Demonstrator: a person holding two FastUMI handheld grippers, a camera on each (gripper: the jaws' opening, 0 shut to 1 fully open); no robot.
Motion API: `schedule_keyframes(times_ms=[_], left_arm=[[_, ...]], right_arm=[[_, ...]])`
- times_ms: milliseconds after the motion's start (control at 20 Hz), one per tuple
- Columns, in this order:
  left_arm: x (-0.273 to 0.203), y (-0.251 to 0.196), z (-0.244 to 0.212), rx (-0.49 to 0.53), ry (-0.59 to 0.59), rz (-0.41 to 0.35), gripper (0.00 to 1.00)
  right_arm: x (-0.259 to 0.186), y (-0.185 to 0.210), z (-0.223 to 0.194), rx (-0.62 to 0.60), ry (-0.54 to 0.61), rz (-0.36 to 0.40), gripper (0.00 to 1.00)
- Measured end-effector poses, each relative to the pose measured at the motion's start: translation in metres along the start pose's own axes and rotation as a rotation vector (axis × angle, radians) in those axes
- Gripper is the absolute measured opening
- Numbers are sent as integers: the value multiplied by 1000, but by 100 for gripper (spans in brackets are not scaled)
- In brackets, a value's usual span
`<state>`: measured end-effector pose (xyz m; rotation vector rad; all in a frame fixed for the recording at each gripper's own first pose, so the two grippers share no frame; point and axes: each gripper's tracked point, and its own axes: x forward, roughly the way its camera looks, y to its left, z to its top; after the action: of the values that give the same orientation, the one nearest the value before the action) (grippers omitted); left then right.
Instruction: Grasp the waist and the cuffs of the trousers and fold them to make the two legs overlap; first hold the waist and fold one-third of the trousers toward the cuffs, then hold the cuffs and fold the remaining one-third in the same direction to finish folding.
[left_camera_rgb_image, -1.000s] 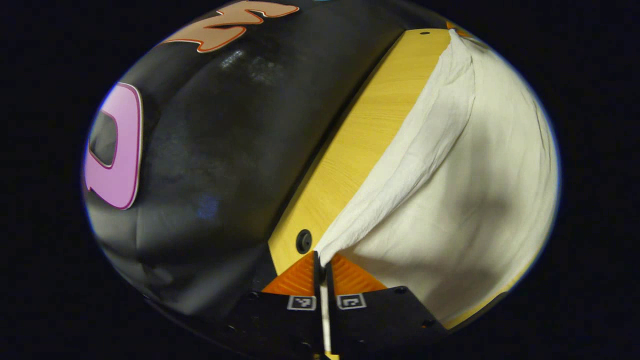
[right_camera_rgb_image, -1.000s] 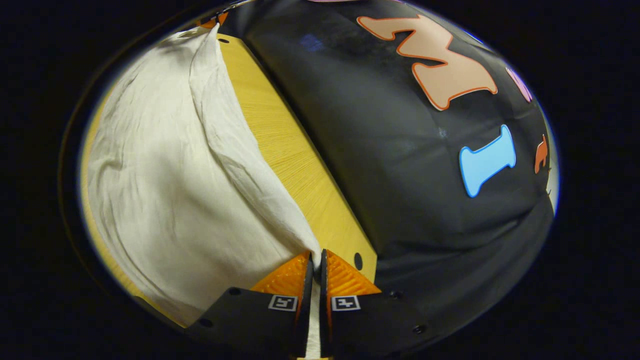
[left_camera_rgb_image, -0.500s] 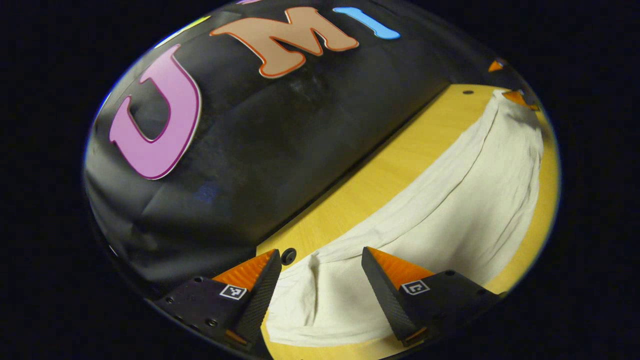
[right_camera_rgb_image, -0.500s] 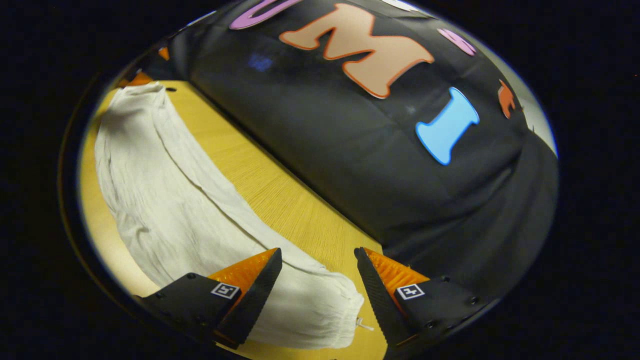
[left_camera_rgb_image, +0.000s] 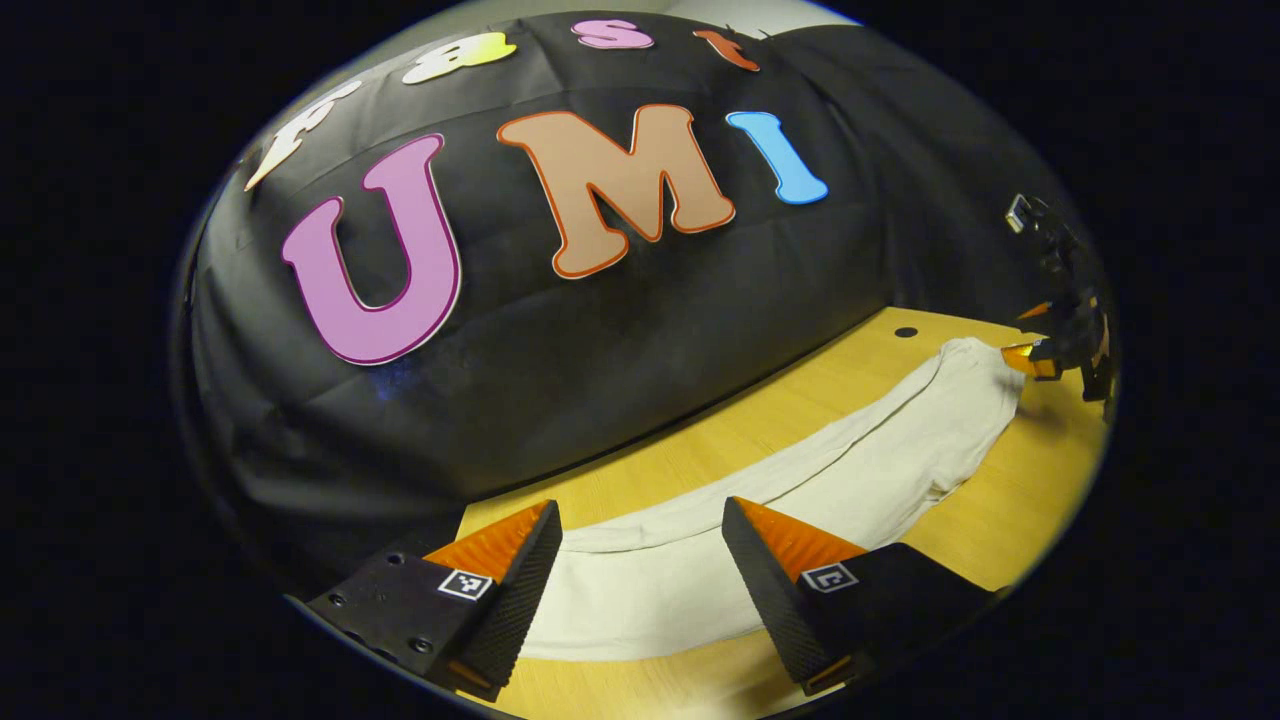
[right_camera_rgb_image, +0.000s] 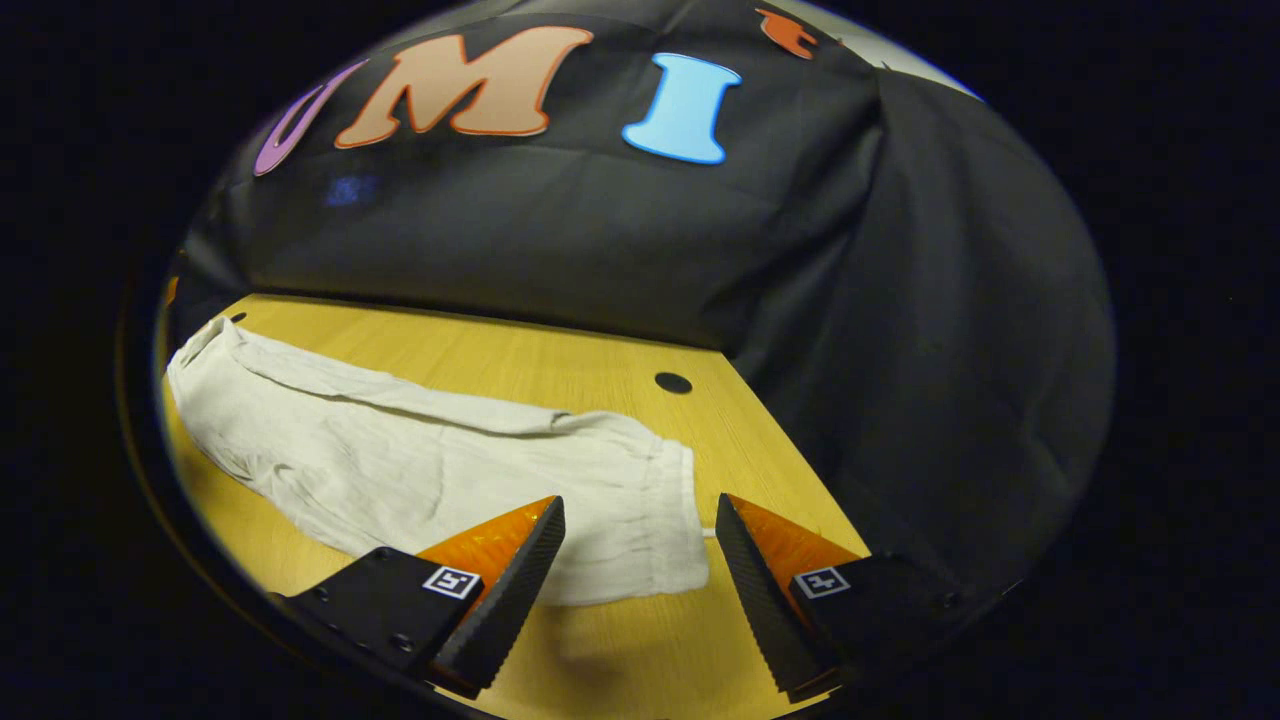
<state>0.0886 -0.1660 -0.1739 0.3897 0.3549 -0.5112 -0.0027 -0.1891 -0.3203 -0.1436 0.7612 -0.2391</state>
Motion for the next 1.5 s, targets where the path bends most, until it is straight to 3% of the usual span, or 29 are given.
schedule_keyframes(times_ms=[300, 350, 450, 600, 650, 750, 800, 1050, 1100, 1250, 1300, 1500], left_arm=[[-26, -13, 9, -32, -2, 17, 95], [-28, -15, 12, -31, -2, 19, 95], [-35, -21, 18, -17, -7, 33, 95], [-43, -25, 20, -19, -5, 47, 96], [-45, -27, 19, -18, 1, 54, 96], [-50, -30, 16, -7, 13, 67, 96], [-53, -32, 15, -4, 18, 72, 96], [-64, -46, 12, -9, 44, 86, 96], [-66, -52, 14, 0, 45, 75, 95], [-61, -45, 17, 24, 37, 66, 95], [-60, -40, 18, 20, 30, 68, 96], [-55, -28, 14, -17, 26, 58, 95]], right_arm=[[5, -14, -44, 92, 84, 23, 100], [9, -12, -48, 125, 99, 28, 100], [22, -5, -55, 305, 157, 84, 98], [29, -5, -63, 386, 216, 106, 93], [35, -4, -64, 398, 222, 121, 97], [30, -1, -63, 372, 217, 141, 87], [32, -2, -63, 365, 216, 147, 71], [33, 1, -63, 430, 268, 241, 41], [36, 5, -60, 450, 266, 245, 19], [29, 2, -45, 450, 238, 220, 1], [26, 2, -35, 448, 217, 223, 6], [12, 4, -3, 490, 179, 243, 6]])
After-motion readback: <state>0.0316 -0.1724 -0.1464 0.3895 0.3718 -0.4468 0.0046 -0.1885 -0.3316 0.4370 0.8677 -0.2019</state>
